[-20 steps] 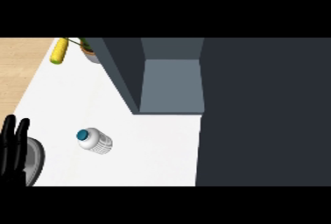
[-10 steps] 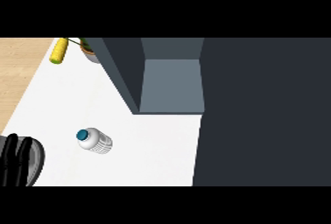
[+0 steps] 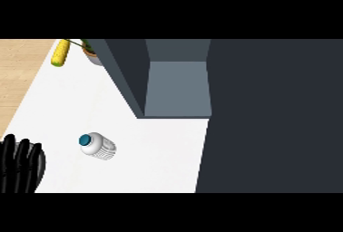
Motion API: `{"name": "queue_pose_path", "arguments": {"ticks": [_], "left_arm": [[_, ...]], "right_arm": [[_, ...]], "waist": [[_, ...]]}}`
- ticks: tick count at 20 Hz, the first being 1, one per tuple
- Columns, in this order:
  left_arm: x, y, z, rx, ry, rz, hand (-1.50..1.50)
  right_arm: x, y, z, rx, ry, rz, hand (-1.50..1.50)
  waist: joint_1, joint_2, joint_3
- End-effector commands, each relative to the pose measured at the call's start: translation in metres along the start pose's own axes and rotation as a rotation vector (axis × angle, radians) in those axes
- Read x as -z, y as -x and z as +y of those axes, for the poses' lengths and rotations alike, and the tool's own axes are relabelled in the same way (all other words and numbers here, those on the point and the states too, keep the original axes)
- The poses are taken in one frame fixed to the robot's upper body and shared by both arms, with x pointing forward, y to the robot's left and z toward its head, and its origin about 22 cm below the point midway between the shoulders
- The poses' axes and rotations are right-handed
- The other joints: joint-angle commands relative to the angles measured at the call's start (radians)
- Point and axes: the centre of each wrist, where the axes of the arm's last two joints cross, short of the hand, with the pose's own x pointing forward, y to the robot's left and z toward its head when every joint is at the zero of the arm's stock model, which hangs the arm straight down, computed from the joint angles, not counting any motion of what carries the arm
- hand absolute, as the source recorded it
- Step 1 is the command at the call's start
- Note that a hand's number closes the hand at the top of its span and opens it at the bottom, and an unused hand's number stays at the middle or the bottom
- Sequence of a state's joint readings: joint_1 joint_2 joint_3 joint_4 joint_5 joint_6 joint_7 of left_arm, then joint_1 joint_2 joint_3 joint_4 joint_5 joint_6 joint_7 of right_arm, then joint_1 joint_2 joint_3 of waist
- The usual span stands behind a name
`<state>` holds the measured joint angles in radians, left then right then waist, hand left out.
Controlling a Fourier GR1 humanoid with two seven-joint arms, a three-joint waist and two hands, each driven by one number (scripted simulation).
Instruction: Pick up the bottled water, place it into the cabinet and close the cabinet
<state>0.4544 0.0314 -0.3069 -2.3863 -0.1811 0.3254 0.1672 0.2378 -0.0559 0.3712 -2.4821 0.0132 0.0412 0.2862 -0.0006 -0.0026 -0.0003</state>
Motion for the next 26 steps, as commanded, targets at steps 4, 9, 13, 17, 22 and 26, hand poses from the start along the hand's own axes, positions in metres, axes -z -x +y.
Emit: {"name": "queue_pose_path", "arguments": {"ticks": [4,9,13,17,22,26], "left_arm": [[0.016,0.031,0.012,0.042,-0.015,0.039,-1.50],[0.030,0.046,0.019,0.047,-0.055,0.067,-1.50],[0.036,0.079,0.036,0.042,-0.097,0.119,-1.50],[0.014,0.114,0.028,0.054,-0.059,0.161,-1.50],[0.032,0.132,0.054,0.055,-0.088,0.214,-1.50],[0.011,0.172,0.059,0.040,-0.087,0.243,-1.50]], "right_arm": [[-0.002,-0.017,0.007,-0.052,0.011,-0.033,-1.50],[-0.005,-0.031,0.003,-0.050,0.027,-0.032,-1.50],[0.000,-0.026,0.000,-0.045,-0.006,-0.025,-1.50],[-0.006,-0.027,0.016,-0.052,0.012,-0.021,-1.50],[-0.012,-0.034,0.013,-0.051,0.016,-0.017,-1.50],[0.000,-0.036,0.012,-0.043,0.034,-0.024,-1.50]], "waist": [[-0.001,0.001,-0.001],[-0.002,0.001,0.000],[0.000,0.002,-0.001],[-0.004,0.000,-0.001],[-0.007,0.000,-0.001],[-0.001,0.001,-0.002]]}}
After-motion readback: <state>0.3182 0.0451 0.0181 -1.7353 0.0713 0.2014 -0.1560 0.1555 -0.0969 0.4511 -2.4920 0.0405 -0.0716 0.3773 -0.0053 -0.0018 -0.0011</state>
